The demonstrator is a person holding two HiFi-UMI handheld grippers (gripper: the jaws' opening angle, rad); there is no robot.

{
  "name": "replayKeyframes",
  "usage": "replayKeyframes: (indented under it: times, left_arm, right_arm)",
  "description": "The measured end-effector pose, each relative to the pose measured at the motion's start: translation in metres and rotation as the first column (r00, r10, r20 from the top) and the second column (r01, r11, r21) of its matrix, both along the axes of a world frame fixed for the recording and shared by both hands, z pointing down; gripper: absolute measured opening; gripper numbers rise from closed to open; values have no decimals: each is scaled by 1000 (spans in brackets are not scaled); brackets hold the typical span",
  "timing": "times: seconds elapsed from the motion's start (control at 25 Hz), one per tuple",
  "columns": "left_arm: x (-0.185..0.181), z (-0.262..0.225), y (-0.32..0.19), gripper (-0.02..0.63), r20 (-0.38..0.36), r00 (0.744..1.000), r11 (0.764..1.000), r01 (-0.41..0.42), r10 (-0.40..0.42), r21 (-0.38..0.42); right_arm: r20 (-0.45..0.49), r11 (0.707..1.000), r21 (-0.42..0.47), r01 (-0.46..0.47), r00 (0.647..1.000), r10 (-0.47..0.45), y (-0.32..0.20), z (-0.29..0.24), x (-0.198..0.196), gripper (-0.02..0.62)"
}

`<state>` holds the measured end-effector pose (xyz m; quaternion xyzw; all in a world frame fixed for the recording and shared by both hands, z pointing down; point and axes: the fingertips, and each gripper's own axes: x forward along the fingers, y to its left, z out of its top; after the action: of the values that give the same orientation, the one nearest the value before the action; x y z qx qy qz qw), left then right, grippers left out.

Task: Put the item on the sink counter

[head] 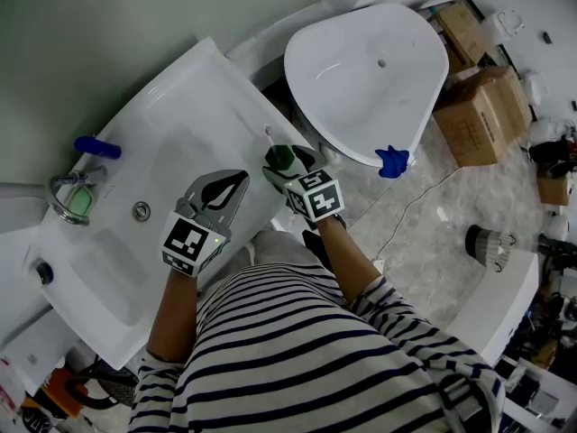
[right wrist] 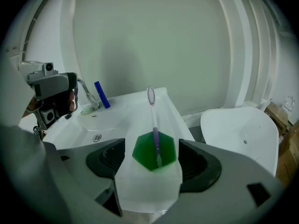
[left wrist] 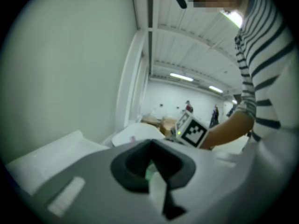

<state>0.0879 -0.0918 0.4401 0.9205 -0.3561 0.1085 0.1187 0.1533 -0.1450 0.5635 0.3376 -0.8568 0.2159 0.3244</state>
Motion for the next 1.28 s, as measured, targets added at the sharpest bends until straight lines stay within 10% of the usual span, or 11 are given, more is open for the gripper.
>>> replayKeyframes:
  times: [1.28]
  left_arm:
    - [-17, 1, 8, 8, 11, 999, 999, 39, -39, -13]
  right_arm:
    - [-43, 1000, 9, 8, 999, -8, -5, 24, 3, 313]
